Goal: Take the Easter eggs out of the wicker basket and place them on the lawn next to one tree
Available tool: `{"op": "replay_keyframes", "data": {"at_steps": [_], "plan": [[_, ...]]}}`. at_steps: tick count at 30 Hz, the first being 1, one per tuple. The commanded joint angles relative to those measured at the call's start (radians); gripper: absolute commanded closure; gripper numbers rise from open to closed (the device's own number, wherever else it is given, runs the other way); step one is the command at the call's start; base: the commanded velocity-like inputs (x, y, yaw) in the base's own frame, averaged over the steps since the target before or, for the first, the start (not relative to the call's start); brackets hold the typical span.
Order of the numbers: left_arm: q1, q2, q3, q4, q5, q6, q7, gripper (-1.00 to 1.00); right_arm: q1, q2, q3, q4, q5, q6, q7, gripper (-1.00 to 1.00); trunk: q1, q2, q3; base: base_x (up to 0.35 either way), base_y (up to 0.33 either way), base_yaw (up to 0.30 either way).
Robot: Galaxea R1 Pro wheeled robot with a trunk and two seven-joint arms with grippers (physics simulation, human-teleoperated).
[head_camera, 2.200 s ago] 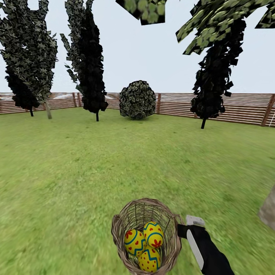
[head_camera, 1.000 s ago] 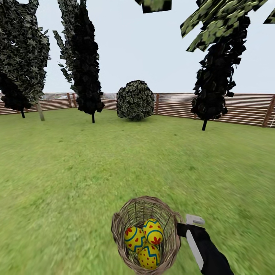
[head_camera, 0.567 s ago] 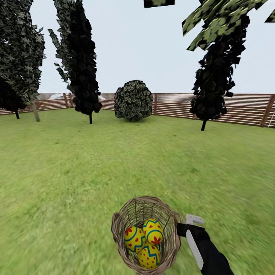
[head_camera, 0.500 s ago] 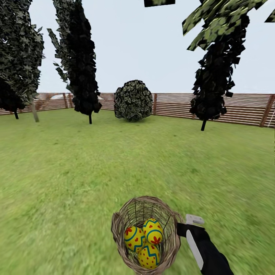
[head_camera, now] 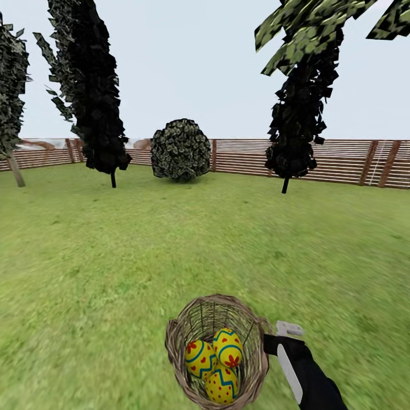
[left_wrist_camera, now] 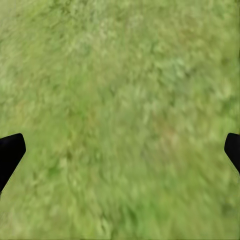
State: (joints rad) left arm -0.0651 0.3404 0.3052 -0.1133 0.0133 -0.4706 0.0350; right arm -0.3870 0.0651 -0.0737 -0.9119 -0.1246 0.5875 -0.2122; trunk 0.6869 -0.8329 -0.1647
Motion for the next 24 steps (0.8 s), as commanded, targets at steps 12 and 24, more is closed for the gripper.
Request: {"op": "replay_keyframes", "data": {"at_steps": [12, 24], "plan": [[-0.001, 0.000, -0.003, 0.001, 0.002, -0.003, 0.003, -1.00, -0.001, 0.001, 0.001, 0.011, -0.013, 0.000, -0.007, 1.00, 0.001, -0.001, -0.001, 0.310, 0.188, -0.148], [-0.001, 0.000, -0.003, 0.001, 0.001, -0.005, 0.003, -1.00, -0.001, 0.001, 0.003, 0.016, -0.015, -0.038, -0.007, 1.00, 0.001, -0.001, -0.001, 0.305, 0.195, -0.126]]}}
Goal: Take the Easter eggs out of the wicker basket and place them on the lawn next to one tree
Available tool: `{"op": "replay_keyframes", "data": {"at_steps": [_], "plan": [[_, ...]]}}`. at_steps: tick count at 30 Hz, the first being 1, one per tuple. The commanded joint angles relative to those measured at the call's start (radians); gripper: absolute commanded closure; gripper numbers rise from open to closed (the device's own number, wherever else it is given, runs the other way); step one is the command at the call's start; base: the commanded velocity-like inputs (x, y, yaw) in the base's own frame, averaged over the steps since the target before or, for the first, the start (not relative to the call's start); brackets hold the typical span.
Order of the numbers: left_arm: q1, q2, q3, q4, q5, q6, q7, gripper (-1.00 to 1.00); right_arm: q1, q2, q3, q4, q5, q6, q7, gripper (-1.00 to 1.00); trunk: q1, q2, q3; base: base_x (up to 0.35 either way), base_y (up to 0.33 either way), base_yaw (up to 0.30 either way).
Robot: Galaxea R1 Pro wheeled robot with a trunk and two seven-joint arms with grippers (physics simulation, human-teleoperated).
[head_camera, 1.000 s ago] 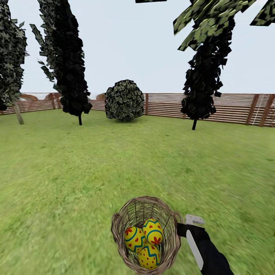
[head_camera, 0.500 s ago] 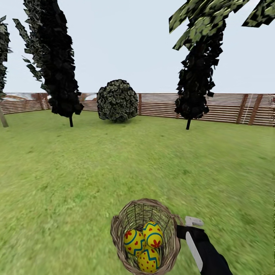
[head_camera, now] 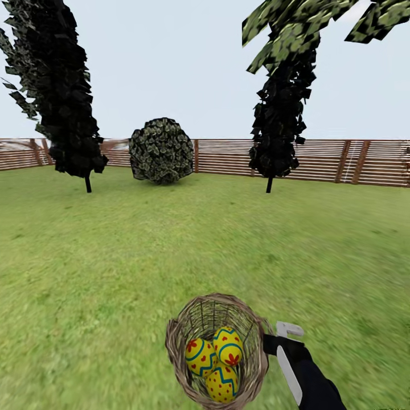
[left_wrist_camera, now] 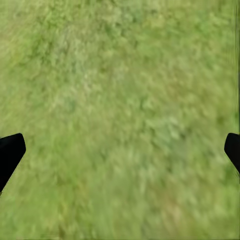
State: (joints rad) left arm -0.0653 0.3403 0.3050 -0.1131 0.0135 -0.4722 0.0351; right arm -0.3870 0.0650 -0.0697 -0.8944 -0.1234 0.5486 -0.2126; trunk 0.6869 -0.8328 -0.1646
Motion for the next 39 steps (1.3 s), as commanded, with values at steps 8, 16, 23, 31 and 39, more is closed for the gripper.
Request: {"op": "replay_keyframes", "data": {"at_steps": [8, 16, 23, 31, 39], "plan": [[-0.001, 0.000, -0.003, 0.001, 0.002, -0.003, 0.003, -1.00, -0.001, 0.001, -0.001, -0.001, -0.016, 0.001, -0.006, 1.00, 0.001, -0.001, -0.001, 0.296, 0.205, -0.276], [-0.001, 0.000, -0.003, 0.001, 0.002, -0.003, 0.003, -1.00, -0.001, 0.001, -0.001, 0.000, -0.016, 0.000, -0.007, 1.00, 0.001, -0.001, -0.001, 0.291, 0.210, -0.278], [-0.001, 0.000, -0.003, 0.001, 0.001, -0.003, 0.003, -1.00, -0.001, 0.001, -0.002, 0.000, -0.016, 0.000, -0.007, 1.00, 0.001, -0.001, -0.001, 0.291, 0.210, -0.228], [-0.001, 0.000, -0.003, 0.001, 0.001, -0.003, 0.003, -1.00, -0.001, 0.001, -0.003, 0.000, -0.016, -0.001, -0.007, 1.00, 0.001, -0.001, -0.008, 0.291, 0.210, -0.014], [-0.001, 0.000, -0.003, 0.001, 0.001, -0.003, 0.003, -1.00, -0.001, 0.001, -0.004, 0.000, -0.016, 0.000, -0.007, 1.00, 0.001, -0.001, -0.021, 0.291, 0.210, 0.000]]}}
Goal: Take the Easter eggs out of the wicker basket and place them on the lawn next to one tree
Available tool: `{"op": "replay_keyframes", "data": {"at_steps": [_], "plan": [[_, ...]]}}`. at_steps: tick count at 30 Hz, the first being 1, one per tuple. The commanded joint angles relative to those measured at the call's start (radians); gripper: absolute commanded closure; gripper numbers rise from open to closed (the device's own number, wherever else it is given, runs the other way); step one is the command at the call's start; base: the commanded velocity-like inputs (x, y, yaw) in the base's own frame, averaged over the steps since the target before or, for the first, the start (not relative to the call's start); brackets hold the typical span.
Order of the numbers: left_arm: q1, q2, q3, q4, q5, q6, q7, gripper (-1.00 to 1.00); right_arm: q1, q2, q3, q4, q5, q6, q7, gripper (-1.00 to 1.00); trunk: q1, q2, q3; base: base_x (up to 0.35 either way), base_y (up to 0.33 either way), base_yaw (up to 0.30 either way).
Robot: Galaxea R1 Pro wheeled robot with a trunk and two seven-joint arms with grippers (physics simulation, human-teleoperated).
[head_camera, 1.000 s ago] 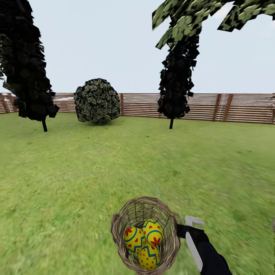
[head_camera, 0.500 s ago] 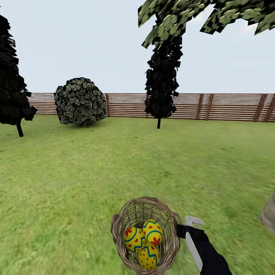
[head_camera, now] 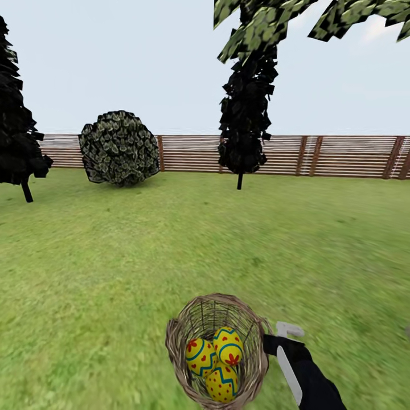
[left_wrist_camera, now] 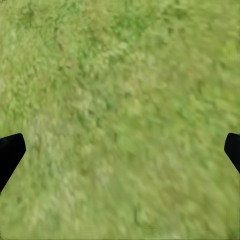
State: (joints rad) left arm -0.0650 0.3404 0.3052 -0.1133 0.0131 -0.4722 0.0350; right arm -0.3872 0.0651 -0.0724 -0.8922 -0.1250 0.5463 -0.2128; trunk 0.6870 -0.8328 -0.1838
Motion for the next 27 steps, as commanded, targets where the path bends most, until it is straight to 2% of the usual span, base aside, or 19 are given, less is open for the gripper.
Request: {"op": "replay_keyframes", "data": {"at_steps": [1, 14, 21, 27], "plan": [[-0.001, 0.000, -0.003, 0.001, 0.001, -0.003, 0.003, -1.00, -0.001, 0.001, -0.001, -0.002, -0.015, 0.002, -0.007, 1.00, 0.001, -0.001, -0.003, 0.290, 0.210, 0.000], [-0.001, 0.000, -0.003, 0.001, 0.001, -0.003, 0.003, -1.00, -0.001, 0.001, -0.001, -0.002, -0.015, 0.001, -0.007, 1.00, 0.001, -0.001, -0.019, 0.287, 0.206, -0.074], [-0.001, 0.000, -0.003, 0.001, 0.001, -0.016, 0.003, -1.00, -0.001, 0.001, -0.002, -0.002, -0.016, 0.001, -0.007, 1.00, 0.001, -0.001, -0.019, 0.252, 0.067, -0.256], [-0.001, 0.000, -0.003, 0.001, 0.001, -0.017, 0.003, -1.00, -0.001, 0.001, -0.001, -0.002, -0.016, 0.001, -0.007, 1.00, 0.001, -0.001, -0.019, 0.085, 0.002, -0.285]]}}
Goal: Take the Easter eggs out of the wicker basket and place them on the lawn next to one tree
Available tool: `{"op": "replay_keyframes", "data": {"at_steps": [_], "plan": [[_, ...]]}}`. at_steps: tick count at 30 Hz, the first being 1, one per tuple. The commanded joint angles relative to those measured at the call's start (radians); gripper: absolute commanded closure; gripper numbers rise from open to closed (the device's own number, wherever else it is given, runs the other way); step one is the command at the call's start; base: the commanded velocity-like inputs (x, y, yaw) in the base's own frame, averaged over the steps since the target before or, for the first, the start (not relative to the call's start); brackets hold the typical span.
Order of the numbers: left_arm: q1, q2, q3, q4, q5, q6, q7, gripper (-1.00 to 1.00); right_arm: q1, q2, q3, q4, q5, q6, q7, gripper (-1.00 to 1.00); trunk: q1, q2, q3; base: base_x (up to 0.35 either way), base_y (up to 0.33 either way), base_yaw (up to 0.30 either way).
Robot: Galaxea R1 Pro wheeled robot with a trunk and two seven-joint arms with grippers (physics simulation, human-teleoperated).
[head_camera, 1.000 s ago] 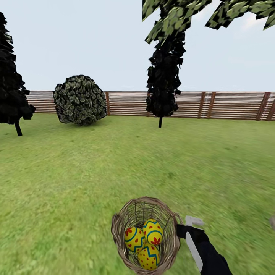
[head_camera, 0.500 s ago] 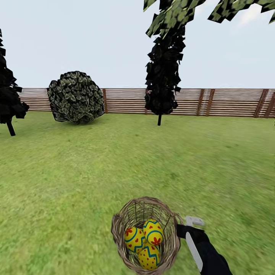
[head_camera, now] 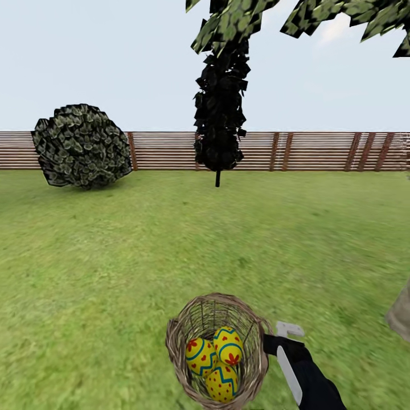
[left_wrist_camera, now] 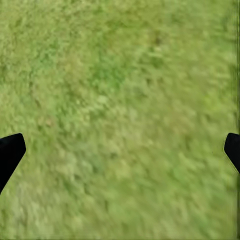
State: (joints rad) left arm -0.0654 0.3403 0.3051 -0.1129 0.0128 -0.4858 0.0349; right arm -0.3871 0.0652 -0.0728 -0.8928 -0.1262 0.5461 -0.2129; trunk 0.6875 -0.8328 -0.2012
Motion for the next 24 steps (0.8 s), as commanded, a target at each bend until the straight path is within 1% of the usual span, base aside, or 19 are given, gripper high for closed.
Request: {"op": "replay_keyframes", "data": {"at_steps": [1, 15, 24], "plan": [[-0.001, 0.000, -0.003, 0.001, 0.001, -0.004, 0.003, -1.00, -0.001, 0.001, -0.001, -0.001, -0.015, 0.002, -0.007, 1.00, 0.000, -0.001, -0.001, 0.012, 0.000, -0.285], [-0.001, 0.000, -0.003, 0.000, 0.003, -0.019, 0.002, -1.00, -0.001, 0.001, -0.001, -0.001, -0.015, 0.002, -0.007, 1.00, 0.000, -0.001, -0.001, 0.016, 0.001, -0.286], [-0.001, 0.000, -0.003, 0.000, 0.003, -0.020, 0.002, -1.00, -0.001, 0.001, -0.001, 0.000, -0.015, 0.002, -0.007, 1.00, 0.000, -0.001, -0.001, 0.245, 0.162, -0.286]]}}
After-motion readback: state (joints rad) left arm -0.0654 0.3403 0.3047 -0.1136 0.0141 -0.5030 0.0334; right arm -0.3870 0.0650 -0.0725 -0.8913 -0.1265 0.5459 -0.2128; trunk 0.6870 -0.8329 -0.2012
